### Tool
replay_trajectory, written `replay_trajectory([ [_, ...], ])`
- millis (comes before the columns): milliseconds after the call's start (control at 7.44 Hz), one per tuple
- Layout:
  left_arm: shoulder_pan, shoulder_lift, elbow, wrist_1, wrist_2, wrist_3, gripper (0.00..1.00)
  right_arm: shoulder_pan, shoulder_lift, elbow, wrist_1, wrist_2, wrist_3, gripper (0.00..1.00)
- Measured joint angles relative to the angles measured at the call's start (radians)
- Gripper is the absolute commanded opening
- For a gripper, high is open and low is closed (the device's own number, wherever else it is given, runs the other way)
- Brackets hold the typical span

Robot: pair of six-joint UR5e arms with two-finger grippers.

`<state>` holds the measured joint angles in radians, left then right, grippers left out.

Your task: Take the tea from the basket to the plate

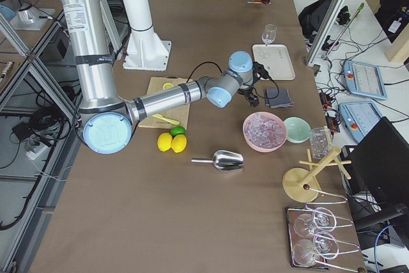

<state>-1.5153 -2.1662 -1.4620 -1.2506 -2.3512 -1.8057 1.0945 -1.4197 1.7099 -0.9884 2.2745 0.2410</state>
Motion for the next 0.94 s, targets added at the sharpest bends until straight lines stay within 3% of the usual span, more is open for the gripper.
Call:
replay_trajectory([
  [269,0.010,0.022,-0.273,0.210,-0.005,-0.087,0.00,0.002,-0.004,0.000,0.000,0.000,0.002,1.00],
  [403,0.041,0.025,-0.356,0.262,-0.016,-0.157,0.00,0.002,-0.005,0.000,0.000,0.000,0.002,1.00],
  [940,0.258,-0.036,-0.562,0.303,-0.025,-0.556,0.00,0.002,-0.013,0.000,0.011,0.000,0.001,1.00],
])
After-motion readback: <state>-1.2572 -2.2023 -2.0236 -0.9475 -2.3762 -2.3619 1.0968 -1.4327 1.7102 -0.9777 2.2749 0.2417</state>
